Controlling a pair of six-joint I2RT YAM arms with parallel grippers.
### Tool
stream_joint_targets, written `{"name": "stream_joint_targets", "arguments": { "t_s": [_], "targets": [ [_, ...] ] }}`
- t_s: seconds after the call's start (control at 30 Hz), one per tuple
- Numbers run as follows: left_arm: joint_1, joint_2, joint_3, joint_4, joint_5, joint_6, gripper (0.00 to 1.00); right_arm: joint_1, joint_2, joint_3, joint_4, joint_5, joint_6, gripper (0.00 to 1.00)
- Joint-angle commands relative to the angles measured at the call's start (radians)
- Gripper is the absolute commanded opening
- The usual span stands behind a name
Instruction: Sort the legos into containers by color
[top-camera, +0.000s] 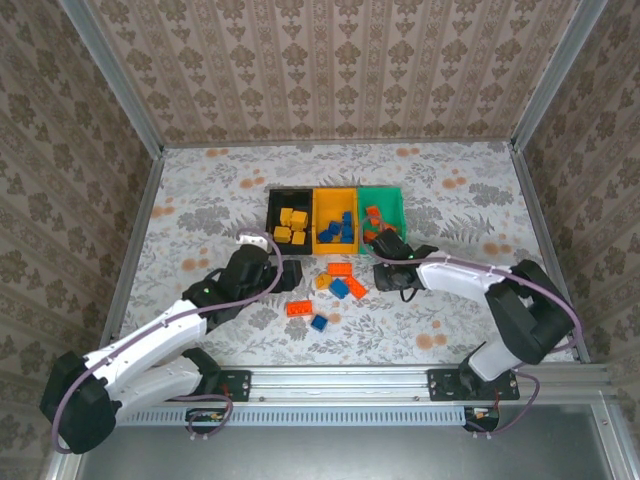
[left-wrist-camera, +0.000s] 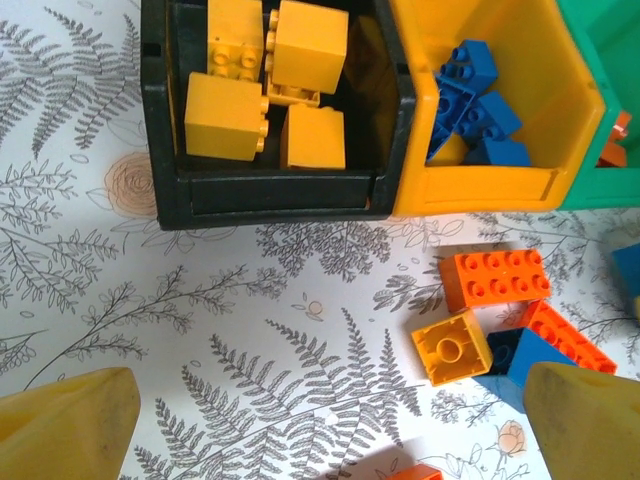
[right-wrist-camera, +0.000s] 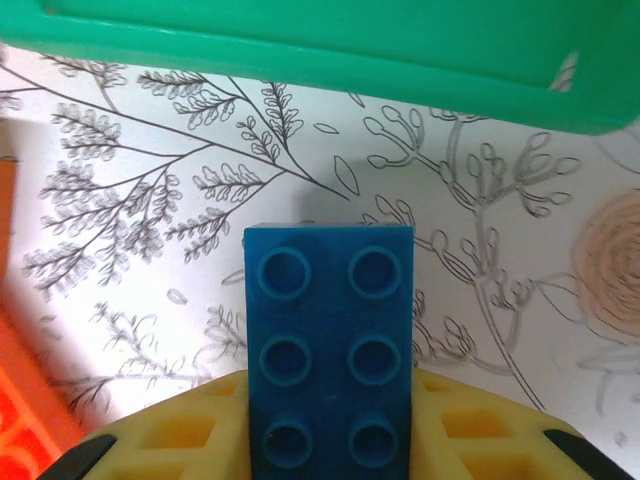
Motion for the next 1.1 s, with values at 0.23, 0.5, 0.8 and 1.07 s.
{"name": "stream_joint_targets", "arguments": {
  "t_s": [0.23,0.5,0.8,1.07],
  "targets": [
    [0.003,0.001,-0.053,0.024,0.015,-0.036,1.00,0.051,-0.216,0.160,-0.143,-0.070,-0.048,0.30],
    [-0.004,-0.018,-0.069,0.009,0.020,-0.050,1.00,0.079,0.068,0.475,-0.082,-0.098,-0.077,0.30],
    [-0.015,-0.026,-0.072,-0.020,0.027,-0.047,1.00,0.045,0.445,0.829,-0.133,-0.018,-0.062,0.32],
    [-0.021,0.029,-0.041,-0.055,0.071,-0.008,1.00,0.019,0.578,0.941,-0.187,0.007,-0.032,0.44]
  ]
}}
